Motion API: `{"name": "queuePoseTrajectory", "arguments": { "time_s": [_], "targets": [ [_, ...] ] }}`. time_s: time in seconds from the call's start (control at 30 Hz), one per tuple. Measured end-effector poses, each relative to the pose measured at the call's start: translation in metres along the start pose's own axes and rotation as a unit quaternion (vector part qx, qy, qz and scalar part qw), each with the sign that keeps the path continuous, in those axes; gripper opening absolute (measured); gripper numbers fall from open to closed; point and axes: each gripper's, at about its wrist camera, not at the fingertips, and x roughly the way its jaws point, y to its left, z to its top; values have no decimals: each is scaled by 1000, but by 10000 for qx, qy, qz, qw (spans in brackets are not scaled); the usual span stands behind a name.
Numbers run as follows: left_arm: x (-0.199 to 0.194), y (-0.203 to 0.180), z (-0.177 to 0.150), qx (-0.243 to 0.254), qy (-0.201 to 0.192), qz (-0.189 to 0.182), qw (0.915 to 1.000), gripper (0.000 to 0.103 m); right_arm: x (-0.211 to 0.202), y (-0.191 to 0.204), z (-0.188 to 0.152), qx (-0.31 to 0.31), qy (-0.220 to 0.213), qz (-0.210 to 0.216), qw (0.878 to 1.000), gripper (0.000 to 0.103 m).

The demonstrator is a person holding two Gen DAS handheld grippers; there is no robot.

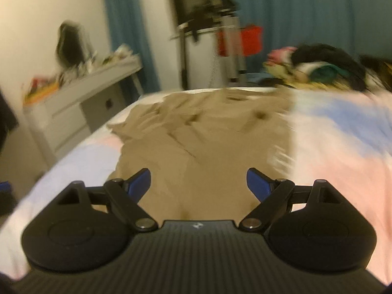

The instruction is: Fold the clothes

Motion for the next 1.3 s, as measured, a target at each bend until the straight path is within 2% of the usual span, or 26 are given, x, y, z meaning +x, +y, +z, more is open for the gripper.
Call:
{"name": "queuePoseTrajectory", "arguments": {
  "time_s": [0.1, 0.17, 0.2, 0.27, 0.37, 0.43, 0.57, 0.67, 0.7, 0.73, 0.8, 1.0, 1.2, 1.3],
  "targets": [
    [5, 16, -5, -226, 6, 100, 9997, 102, 74, 42, 24, -401, 349, 360, 9979, 87],
    [5, 22, -9, -328, -76, 189, 9993, 102, 125, 72, 37, -366, 723, 780, 9936, 87],
    [4, 23, -11, -354, -143, 218, 9990, 102, 147, 89, 40, -407, 778, 951, 9916, 87],
    [6, 29, -13, -387, -255, 246, 9986, 103, 185, 121, 42, -720, 619, 809, 9922, 87],
    [17, 41, -16, -543, -195, 345, 9977, 102, 237, 165, 43, -1242, 331, 472, 9906, 87],
    [26, 53, -18, -799, -74, 360, 9961, 102, 265, 183, 40, -1633, 40, -57, 9866, 86],
    [45, 71, -24, -1233, 122, 430, 9914, 102, 300, 195, 41, -1855, -394, -574, 9802, 86],
    [54, 73, -28, -1324, 228, 479, 9898, 102, 317, 192, 52, -1858, -445, -762, 9786, 63],
    [56, 72, -30, -1310, 247, 498, 9898, 102, 322, 188, 57, -1810, -404, -801, 9794, 34],
    [58, 70, -32, -1265, 237, 515, 9903, 102, 321, 184, 62, -1748, -359, -800, 9807, 10],
    [59, 70, -34, -1259, 202, 532, 9904, 102, 318, 175, 70, -1624, -274, -797, 9831, 10],
    [49, 67, -35, -1328, -12, 425, 9902, 102, 254, 134, 102, -1269, -1160, -869, 9813, 10],
    [34, 51, -34, -1173, -259, 187, 9926, 102, 191, 38, 112, -266, -1843, -1668, 9682, 9],
    [32, 39, -35, -1027, -284, 96, 9943, 102, 175, -18, 97, 312, -1910, -2198, 9561, 9]
  ]
}}
